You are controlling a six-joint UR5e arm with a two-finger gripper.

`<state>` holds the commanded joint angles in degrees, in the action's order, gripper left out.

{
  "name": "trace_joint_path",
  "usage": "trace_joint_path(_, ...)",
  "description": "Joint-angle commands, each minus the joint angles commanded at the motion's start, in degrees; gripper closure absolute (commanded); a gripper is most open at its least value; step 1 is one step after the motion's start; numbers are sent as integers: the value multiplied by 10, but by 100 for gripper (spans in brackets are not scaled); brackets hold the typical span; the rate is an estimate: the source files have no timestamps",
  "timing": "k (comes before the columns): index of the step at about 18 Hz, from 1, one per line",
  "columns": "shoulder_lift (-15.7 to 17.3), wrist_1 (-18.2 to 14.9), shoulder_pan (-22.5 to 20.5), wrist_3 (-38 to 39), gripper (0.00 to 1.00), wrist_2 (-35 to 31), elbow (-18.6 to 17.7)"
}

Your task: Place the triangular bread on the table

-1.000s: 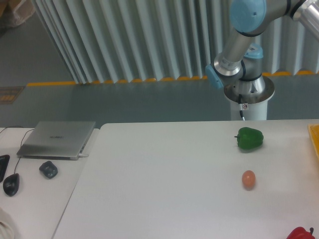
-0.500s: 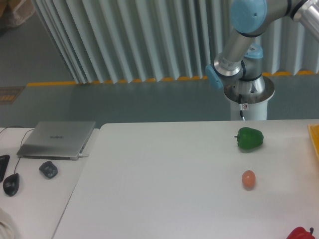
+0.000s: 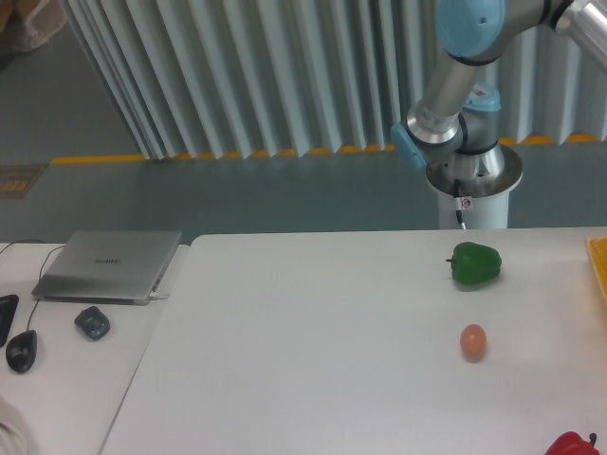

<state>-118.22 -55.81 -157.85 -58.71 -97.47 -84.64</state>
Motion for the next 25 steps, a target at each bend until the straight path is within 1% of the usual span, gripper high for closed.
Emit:
trace_joint_path(1, 1, -3, -1, 3, 70, 6, 0)
trace_joint_path(2, 1, -8, 1, 7, 80, 12, 0)
trace_joint_path(3, 1, -10, 2, 10, 85, 12, 0)
trace_joint_path(5, 3, -10, 2, 19, 92, 11, -4)
trace_joint_path(7, 11, -15, 0, 18, 92, 12, -6)
trace_joint_path(8, 13, -24, -1, 18, 92, 15, -6)
trace_joint_path(9, 19, -39, -3, 17, 92, 24, -6)
trace_joint_path(11, 28, -70, -13, 16, 92, 66, -2)
trace_joint_path(13, 49, -107, -31, 12, 92, 124, -1)
trace_joint_path(14, 55, -114, -34, 14, 92, 134, 0)
trace_joint_path(18, 75, -168, -35, -3, 92, 134, -1)
trace_joint_path(21, 98, -224, -36, -56, 93, 136, -2)
trace_joint_path(23, 100, -229, -33, -53, 92, 138, -6)
trace_joint_path(25, 118, -240, -29, -40, 92, 143, -5)
